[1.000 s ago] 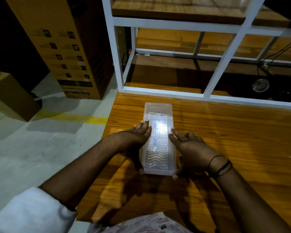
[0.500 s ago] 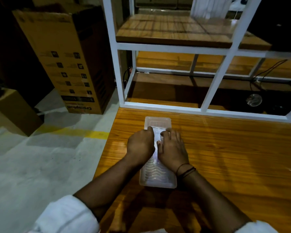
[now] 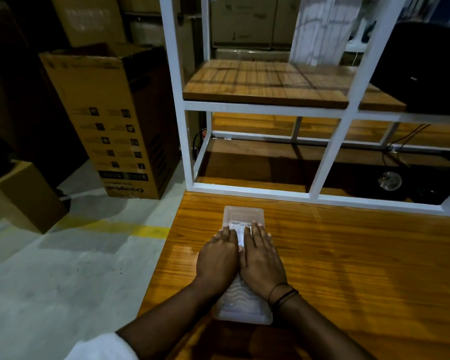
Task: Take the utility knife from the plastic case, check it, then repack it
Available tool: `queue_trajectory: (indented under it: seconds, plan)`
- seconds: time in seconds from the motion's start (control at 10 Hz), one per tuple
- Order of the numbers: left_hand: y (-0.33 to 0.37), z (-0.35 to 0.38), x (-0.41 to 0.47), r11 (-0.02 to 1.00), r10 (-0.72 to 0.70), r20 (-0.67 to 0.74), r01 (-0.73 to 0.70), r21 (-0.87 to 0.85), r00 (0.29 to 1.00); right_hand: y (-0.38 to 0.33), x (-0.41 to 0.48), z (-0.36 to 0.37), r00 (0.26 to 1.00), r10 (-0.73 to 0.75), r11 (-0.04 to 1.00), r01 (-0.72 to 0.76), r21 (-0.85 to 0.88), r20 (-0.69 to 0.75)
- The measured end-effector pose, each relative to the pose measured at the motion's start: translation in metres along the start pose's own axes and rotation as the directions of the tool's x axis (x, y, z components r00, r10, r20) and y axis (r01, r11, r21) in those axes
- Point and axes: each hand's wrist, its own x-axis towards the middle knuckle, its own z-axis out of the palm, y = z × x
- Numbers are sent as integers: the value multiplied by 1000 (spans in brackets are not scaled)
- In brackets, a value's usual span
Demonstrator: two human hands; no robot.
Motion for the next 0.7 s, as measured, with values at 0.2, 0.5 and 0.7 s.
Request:
queue_trajectory:
  seconds: [0.2, 0.5, 0.7]
  plan:
    - [-2, 1, -1, 999, 8, -49, -9, -34, 999, -2, -1, -2, 999, -11, 999, 13, 36, -53]
    - [-10, -22, 14, 991, 36, -158, -56, -122, 987, -2, 16, -23, 990, -44, 999, 45, 5, -134]
    - [-10, -67, 35, 990, 15, -297, -57, -132, 955, 0, 45, -69, 958, -48, 999, 46, -16, -283]
